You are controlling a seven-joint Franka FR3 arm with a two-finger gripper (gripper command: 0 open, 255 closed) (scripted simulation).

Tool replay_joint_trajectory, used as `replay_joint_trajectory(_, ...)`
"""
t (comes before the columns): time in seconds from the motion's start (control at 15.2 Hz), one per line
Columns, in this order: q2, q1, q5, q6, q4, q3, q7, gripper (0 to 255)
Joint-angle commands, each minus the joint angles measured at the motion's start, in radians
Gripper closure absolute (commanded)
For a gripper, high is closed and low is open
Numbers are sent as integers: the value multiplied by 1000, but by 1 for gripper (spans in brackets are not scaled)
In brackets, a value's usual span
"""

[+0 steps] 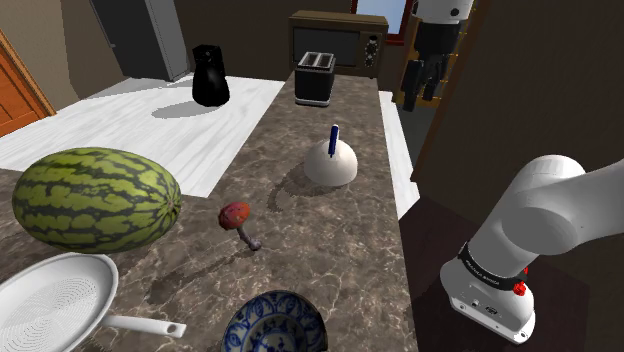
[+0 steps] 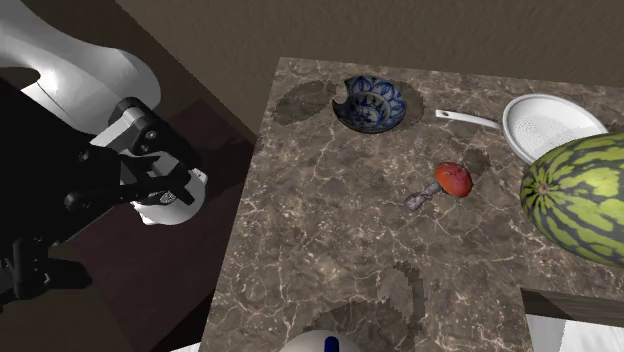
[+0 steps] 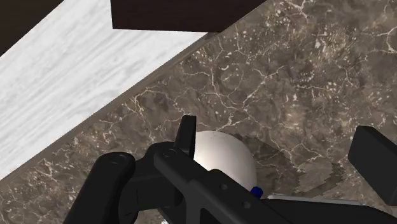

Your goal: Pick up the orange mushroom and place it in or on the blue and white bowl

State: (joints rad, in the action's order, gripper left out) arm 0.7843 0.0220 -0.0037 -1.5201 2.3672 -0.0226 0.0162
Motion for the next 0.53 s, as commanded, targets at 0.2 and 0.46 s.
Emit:
replay_joint_trajectory(0.2,-39,27,38,-71,21,49,41,0)
replay_joint_trajectory(0.46,-107,61,81,-168,32,115,93,0)
